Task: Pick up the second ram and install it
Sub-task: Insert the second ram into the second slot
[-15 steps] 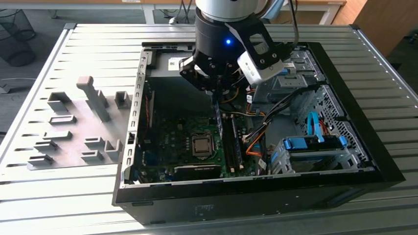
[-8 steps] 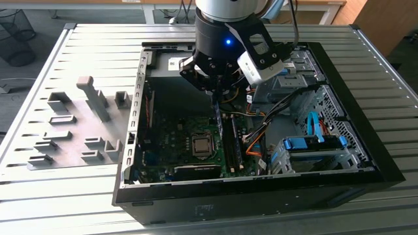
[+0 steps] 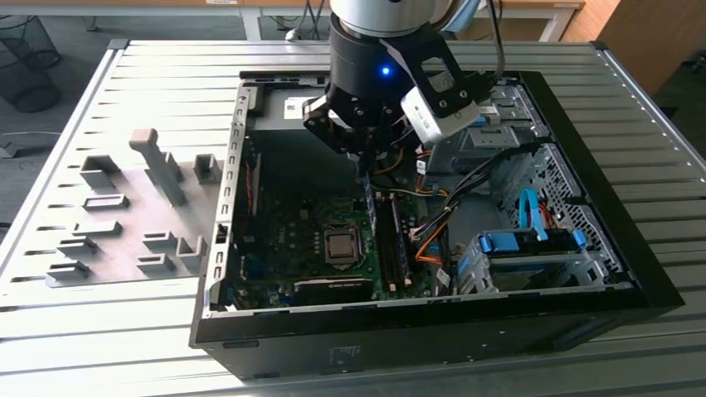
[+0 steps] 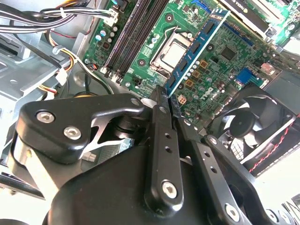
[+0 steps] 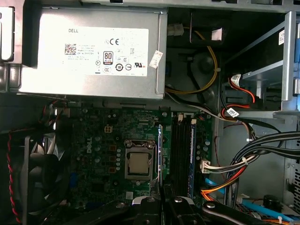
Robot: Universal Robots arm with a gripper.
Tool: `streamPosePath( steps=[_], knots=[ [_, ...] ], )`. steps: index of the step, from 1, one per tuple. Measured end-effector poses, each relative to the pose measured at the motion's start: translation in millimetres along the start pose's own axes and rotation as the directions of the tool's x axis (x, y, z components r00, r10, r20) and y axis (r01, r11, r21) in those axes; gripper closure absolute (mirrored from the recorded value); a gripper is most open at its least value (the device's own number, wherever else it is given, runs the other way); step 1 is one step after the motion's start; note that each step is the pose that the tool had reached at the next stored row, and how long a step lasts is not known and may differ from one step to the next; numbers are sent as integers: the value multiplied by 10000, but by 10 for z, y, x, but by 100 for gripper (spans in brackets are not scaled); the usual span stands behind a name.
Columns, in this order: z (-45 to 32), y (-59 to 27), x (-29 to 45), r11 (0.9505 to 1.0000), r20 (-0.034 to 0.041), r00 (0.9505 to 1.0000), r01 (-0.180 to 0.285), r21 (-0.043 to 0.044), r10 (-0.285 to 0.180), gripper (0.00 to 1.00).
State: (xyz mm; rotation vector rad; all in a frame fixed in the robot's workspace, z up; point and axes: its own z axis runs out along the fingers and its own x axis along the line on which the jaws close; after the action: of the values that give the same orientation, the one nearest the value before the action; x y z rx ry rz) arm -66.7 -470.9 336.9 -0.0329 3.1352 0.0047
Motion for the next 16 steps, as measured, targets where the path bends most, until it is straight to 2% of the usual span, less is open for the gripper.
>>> streamPosePath(
  steps=[6, 9, 16],
  knots=[
    [1, 0, 0, 10000, 0, 10000, 0, 0, 0, 86],
    [16, -29, 0, 10000, 0, 10000, -1, -2, 1, 86],
    [140, -47, -33, 10000, -1, 10000, -18, 1, 18, 86]
  ],
)
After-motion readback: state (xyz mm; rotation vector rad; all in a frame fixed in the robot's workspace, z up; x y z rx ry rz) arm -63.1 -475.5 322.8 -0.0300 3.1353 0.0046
